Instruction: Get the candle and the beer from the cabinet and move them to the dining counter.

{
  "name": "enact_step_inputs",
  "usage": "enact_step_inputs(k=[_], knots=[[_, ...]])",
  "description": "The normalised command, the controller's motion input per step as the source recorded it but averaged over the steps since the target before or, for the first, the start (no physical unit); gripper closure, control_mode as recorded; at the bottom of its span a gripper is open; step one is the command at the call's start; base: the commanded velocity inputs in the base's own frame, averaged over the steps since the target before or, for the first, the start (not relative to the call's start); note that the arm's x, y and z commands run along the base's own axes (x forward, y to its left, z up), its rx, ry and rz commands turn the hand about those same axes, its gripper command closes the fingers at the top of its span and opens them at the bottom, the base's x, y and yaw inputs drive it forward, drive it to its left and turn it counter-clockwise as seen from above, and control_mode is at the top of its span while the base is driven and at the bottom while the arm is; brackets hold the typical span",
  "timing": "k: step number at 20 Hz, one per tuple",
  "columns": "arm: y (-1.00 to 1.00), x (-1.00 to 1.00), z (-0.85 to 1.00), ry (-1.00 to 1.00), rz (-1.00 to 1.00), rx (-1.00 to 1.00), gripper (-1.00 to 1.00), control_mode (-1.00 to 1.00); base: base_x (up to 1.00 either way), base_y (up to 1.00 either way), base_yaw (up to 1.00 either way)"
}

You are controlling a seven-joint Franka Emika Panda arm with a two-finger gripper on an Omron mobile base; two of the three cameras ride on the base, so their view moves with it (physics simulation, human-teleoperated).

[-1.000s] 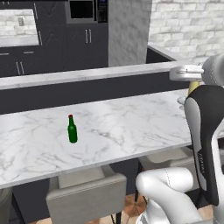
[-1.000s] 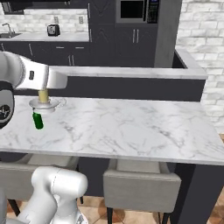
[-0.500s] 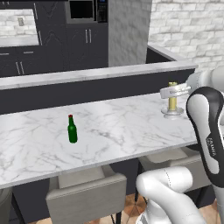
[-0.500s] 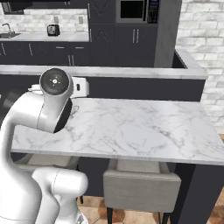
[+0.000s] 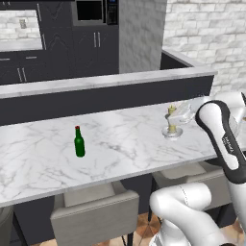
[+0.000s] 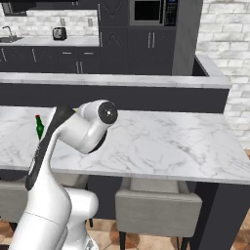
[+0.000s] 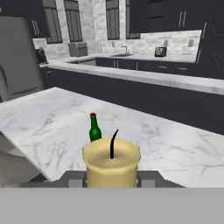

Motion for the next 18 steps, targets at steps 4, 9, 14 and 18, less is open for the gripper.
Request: enact_step_inputs(k=[4, 9, 14, 18], knots=[[0.14, 0.44, -0.31, 0.0, 0.1, 0.0, 1.0, -1.0, 0.0, 0.0, 0.0], [0.15, 0.54, -0.29, 0.0, 0.02, 0.0, 1.0, -1.0, 0.0, 0.0, 0.0], [0.08, 0.57, -0.4, 0.0, 0.0, 0.0, 1.0, -1.0, 0.0, 0.0, 0.0], [0.05, 0.53, -0.43, 0.0, 0.01, 0.01, 1.0, -1.0, 0.0, 0.0, 0.0]])
